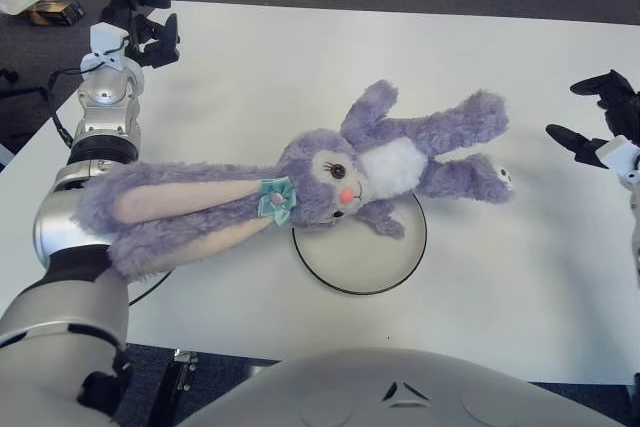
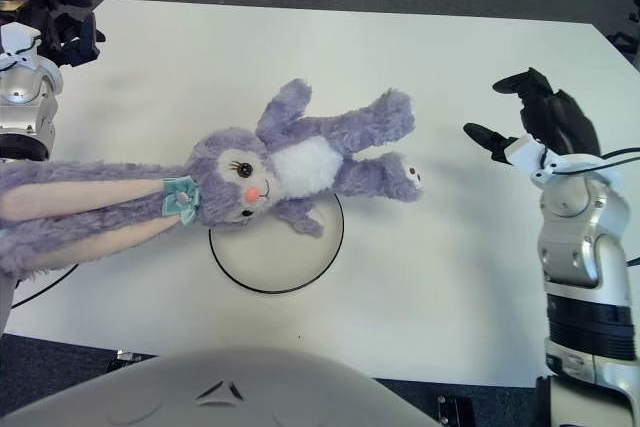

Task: Put the doll into the plate.

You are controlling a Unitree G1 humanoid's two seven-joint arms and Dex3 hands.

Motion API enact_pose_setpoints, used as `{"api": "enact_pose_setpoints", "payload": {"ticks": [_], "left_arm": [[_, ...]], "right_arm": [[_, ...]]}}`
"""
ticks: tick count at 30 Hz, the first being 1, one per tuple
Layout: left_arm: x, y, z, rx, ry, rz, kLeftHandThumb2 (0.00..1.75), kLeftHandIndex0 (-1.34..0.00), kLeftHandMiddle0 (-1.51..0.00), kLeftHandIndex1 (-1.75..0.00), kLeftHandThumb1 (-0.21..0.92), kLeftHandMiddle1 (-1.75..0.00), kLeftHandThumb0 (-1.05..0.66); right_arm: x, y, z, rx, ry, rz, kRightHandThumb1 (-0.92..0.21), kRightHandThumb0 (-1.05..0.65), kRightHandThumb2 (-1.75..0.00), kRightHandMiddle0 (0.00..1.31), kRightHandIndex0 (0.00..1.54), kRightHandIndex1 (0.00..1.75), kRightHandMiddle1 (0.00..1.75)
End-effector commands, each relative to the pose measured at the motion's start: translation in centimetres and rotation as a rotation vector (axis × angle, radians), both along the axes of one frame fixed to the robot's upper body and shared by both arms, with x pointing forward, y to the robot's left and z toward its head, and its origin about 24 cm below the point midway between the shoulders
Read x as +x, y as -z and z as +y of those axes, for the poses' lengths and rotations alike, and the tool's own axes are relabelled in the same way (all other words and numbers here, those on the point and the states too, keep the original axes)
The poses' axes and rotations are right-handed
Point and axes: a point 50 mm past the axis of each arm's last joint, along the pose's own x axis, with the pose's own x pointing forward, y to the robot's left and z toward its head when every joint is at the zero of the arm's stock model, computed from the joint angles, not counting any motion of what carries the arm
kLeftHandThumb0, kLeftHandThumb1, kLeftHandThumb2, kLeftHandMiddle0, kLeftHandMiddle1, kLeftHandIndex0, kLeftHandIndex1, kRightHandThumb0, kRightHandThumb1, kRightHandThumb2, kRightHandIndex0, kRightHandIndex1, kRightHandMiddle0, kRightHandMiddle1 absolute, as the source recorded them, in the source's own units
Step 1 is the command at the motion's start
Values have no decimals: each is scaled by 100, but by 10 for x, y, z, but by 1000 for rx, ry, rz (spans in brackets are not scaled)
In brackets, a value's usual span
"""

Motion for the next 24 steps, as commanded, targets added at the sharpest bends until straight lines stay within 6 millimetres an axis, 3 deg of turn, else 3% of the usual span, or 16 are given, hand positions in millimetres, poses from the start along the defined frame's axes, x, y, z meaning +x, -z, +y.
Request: {"api": "enact_pose_setpoints", "payload": {"ticks": [1,6,11,19,24], "left_arm": [[5,-7,-14,-75,100,-25,68,-19,-47,-175,75,-142,-1],[7,-8,-20,-134,160,-28,63,-16,-44,-175,79,-144,-1],[11,-11,-28,-162,192,-32,62,-13,-42,-175,81,-148,-1],[15,-16,-38,-176,223,-31,62,-11,-39,-175,82,-152,-1],[17,-22,-42,-148,238,-41,50,-12,-35,-175,89,-149,-1]], "right_arm": [[6,-2,4,177,28,-97,-92,-63,-74,0,14,90,75],[11,3,8,390,14,-195,-92,-62,-83,0,14,93,70],[15,10,4,493,9,-247,-92,-63,-87,0,11,96,66],[18,15,-1,542,-13,-310,-92,-66,-89,0,14,102,70],[18,17,-3,538,-32,-317,-92,-68,-90,0,16,104,74]]}}
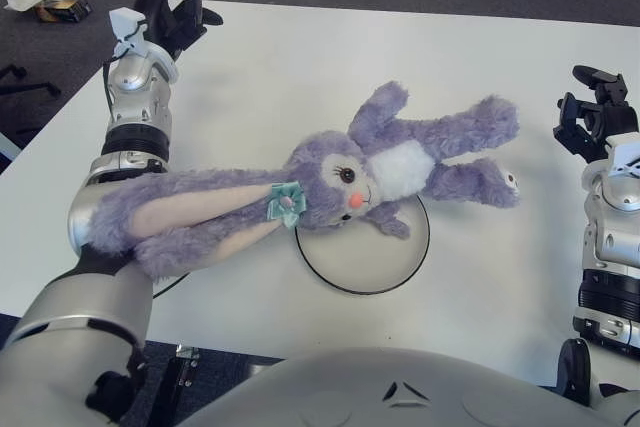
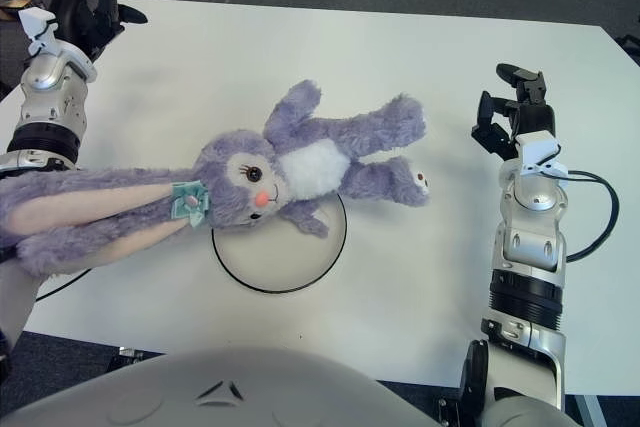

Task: Put the doll into the plate.

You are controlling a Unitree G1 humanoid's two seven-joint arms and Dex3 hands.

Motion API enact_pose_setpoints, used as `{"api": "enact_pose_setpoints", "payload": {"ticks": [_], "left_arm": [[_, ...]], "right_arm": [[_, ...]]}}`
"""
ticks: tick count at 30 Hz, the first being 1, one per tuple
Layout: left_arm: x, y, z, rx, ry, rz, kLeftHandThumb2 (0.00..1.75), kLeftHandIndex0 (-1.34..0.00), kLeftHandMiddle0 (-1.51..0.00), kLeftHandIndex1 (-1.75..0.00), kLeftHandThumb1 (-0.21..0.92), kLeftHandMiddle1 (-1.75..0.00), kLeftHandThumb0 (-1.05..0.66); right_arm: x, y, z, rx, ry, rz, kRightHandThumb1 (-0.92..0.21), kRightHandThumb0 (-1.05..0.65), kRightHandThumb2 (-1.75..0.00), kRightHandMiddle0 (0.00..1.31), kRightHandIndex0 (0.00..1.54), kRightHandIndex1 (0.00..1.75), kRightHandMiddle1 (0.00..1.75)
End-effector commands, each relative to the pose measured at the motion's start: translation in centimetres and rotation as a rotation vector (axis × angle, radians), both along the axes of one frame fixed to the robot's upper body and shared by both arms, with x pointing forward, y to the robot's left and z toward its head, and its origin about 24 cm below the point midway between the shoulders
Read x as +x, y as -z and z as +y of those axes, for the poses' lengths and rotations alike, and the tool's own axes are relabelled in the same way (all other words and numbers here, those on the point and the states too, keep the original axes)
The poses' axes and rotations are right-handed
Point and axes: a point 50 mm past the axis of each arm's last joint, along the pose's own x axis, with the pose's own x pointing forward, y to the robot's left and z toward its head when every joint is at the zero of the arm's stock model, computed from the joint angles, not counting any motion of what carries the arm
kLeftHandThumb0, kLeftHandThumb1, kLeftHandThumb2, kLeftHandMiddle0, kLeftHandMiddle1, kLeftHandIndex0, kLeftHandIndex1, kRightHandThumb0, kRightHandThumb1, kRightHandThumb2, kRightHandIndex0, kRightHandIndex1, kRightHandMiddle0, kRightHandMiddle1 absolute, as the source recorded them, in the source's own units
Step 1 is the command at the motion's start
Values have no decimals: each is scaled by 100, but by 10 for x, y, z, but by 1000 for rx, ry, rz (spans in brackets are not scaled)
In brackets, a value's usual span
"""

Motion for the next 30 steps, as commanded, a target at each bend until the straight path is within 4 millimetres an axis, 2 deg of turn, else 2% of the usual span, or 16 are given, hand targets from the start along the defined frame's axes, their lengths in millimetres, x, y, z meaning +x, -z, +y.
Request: {"api": "enact_pose_setpoints", "payload": {"ticks": [1,7,15,22,27,30], "left_arm": [[3,-17,-6,22,24,-44,49,-12,-35,-175,90,-149,-1],[4,-26,-7,44,22,-63,47,-11,-33,-175,92,-149,-1],[4,-48,-4,76,44,-112,45,-16,-32,-175,92,-146,-1],[3,-50,-3,119,26,-111,50,-12,-37,-175,89,-147,-1],[3,-51,-4,137,42,-114,52,-10,-38,-175,88,-148,-1],[3,-50,-6,151,49,-107,60,-9,-38,-175,84,-153,-1]], "right_arm": [[1,-3,-3,-1,-4,-35,-92,-68,-90,0,17,104,74],[0,-1,-3,-3,-15,-35,-92,-69,-90,0,18,104,79],[-2,5,-1,0,-15,-20,-92,-68,-91,0,19,109,90],[-3,9,-1,4,-7,9,-92,-68,-90,0,18,113,100],[-4,11,-1,7,-6,26,-92,-68,-90,0,16,115,100],[-5,12,-1,13,-8,32,-92,-67,-90,0,16,116,98]]}}
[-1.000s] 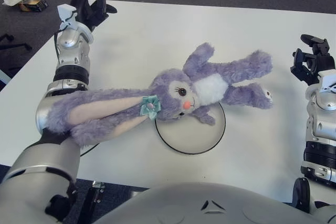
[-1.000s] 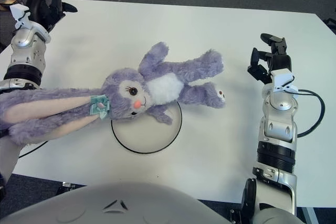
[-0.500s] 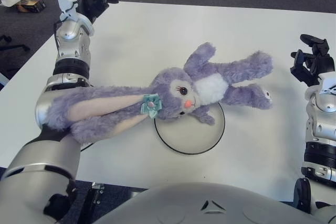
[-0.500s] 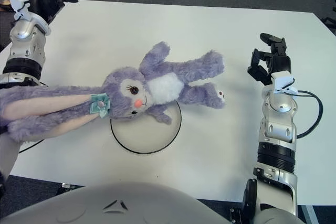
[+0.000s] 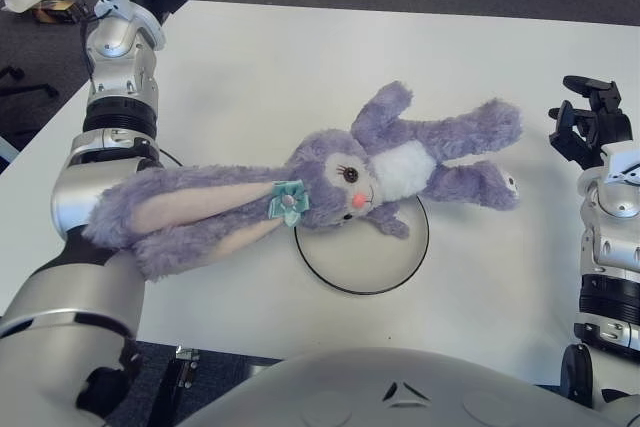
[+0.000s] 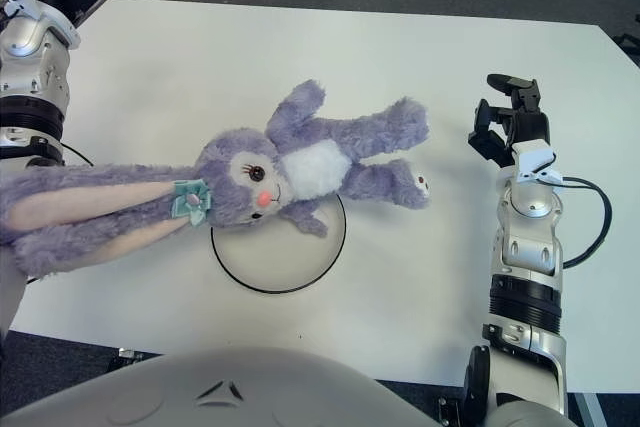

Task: Put the doll into the plate.

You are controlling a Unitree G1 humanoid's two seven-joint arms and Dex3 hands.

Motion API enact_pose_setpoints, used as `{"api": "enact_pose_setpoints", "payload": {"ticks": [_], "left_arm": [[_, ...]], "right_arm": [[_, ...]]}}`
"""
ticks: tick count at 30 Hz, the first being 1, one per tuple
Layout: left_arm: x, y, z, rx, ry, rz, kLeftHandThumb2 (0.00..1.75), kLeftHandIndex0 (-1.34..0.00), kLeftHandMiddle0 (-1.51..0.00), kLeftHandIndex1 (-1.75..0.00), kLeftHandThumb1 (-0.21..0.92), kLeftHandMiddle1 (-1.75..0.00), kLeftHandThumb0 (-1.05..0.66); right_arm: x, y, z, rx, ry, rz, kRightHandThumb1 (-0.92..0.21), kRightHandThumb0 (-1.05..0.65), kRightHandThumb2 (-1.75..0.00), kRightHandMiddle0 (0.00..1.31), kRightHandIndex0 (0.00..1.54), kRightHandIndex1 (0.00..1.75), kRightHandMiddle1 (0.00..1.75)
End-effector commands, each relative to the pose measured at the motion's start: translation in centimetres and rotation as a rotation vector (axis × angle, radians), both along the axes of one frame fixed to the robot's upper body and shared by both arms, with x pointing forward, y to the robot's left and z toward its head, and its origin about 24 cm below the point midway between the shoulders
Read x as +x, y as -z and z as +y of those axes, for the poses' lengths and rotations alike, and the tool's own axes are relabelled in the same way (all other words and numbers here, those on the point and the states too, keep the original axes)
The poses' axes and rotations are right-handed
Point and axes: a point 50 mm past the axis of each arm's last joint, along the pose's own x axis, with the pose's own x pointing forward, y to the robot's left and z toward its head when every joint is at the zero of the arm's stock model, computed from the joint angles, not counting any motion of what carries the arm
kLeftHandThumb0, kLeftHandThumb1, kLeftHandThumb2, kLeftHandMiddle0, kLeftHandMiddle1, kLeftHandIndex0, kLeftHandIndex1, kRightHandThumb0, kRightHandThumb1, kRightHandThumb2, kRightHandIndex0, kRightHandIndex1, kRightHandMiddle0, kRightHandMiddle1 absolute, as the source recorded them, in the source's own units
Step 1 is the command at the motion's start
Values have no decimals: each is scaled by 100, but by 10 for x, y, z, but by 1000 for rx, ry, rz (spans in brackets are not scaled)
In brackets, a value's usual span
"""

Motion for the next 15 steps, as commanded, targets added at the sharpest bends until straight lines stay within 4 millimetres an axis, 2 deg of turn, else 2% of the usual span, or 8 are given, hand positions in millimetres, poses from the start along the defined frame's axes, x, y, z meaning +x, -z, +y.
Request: {"api": "enact_pose_setpoints", "payload": {"ticks": [1,5,15], "left_arm": [[0,-4,-1,34,10,-3,63,-9,-38,-175,82,-155,-1],[1,-1,-5,47,21,12,71,-10,-40,-175,77,-158,-1],[3,11,-14,40,60,58,74,-13,-42,-175,74,-155,-1]], "right_arm": [[-2,0,-1,6,0,8,-92,-67,-90,0,15,117,99],[-3,2,0,16,3,18,-92,-66,-90,0,16,118,100],[-6,12,-3,73,25,35,-92,-65,-90,0,21,119,106]]}}
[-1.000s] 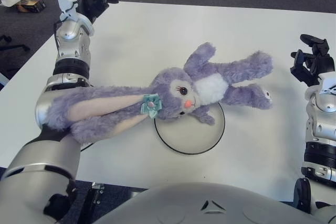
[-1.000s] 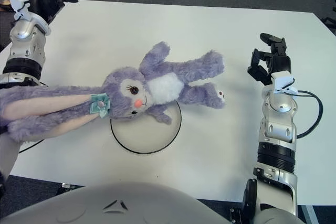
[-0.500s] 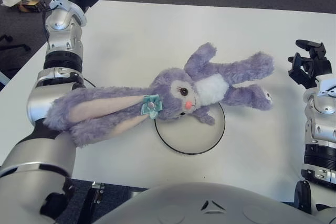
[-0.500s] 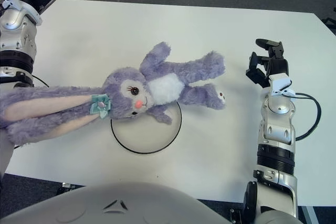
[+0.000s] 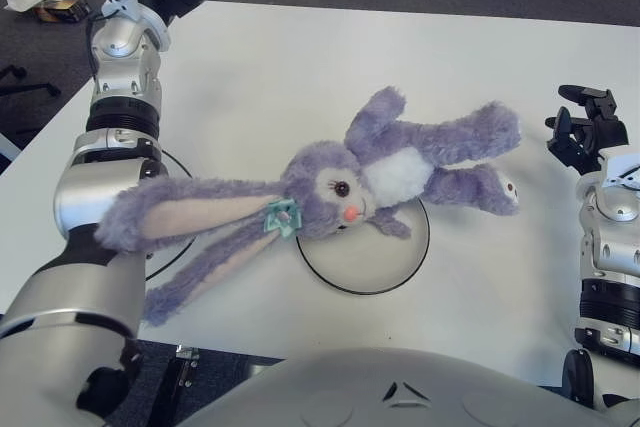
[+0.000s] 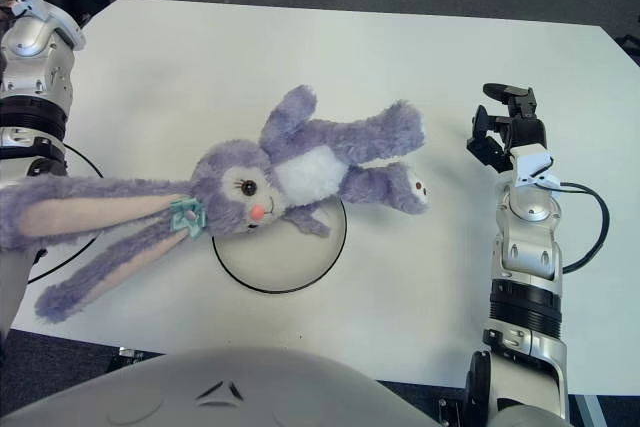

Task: Put the doll into the plate.

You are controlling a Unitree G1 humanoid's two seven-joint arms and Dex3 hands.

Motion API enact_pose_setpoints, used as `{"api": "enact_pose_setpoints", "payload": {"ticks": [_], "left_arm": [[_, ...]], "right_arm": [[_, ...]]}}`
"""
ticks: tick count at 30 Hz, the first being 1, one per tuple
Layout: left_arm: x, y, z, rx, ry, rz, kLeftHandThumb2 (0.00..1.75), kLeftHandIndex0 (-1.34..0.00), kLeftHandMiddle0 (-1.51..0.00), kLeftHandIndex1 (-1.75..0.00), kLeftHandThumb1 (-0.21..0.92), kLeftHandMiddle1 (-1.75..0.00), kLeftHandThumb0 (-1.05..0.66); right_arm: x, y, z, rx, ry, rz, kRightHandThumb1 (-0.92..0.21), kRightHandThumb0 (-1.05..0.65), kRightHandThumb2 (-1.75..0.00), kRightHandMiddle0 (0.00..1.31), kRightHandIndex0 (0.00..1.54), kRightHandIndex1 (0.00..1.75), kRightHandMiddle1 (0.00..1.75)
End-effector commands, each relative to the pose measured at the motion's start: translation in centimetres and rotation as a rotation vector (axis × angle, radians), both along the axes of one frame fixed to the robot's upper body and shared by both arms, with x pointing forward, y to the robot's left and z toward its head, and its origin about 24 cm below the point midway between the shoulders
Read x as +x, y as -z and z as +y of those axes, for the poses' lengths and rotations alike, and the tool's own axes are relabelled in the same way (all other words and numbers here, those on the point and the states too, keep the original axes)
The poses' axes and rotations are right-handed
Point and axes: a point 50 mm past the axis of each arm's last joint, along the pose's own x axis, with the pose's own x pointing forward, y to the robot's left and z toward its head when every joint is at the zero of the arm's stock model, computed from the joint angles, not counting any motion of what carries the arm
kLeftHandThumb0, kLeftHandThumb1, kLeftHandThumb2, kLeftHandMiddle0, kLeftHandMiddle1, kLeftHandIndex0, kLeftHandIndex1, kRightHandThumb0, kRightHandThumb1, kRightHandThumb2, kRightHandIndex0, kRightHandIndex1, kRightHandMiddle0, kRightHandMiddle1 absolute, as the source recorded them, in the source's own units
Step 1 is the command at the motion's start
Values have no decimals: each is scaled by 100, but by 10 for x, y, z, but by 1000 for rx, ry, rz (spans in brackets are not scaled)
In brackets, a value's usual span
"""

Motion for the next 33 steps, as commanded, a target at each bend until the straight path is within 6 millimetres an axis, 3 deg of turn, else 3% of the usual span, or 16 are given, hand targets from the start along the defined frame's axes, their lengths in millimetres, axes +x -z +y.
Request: {"api": "enact_pose_setpoints", "payload": {"ticks": [1,9,23,27,33], "left_arm": [[0,6,-4,12,26,27,73,-14,-43,-175,74,-154,-1],[1,5,-7,14,42,44,72,-17,-43,-175,74,-150,-1],[0,-6,-5,65,38,14,86,-18,-46,-175,66,-157,-1],[-1,-12,-5,89,40,-12,86,-20,-47,-175,65,-155,-1],[-1,-42,-4,116,33,-56,84,-19,-44,-175,67,-157,-1]], "right_arm": [[-4,7,-3,47,22,7,-92,-65,-90,0,21,119,107],[-8,16,-2,86,24,20,-92,-64,-90,0,25,117,112],[-9,26,-3,150,9,73,-92,-65,-91,0,27,115,113],[-9,27,-3,151,5,89,-92,-64,-91,0,27,116,114],[-9,29,-3,158,-3,113,-92,-63,-90,0,26,118,116]]}}
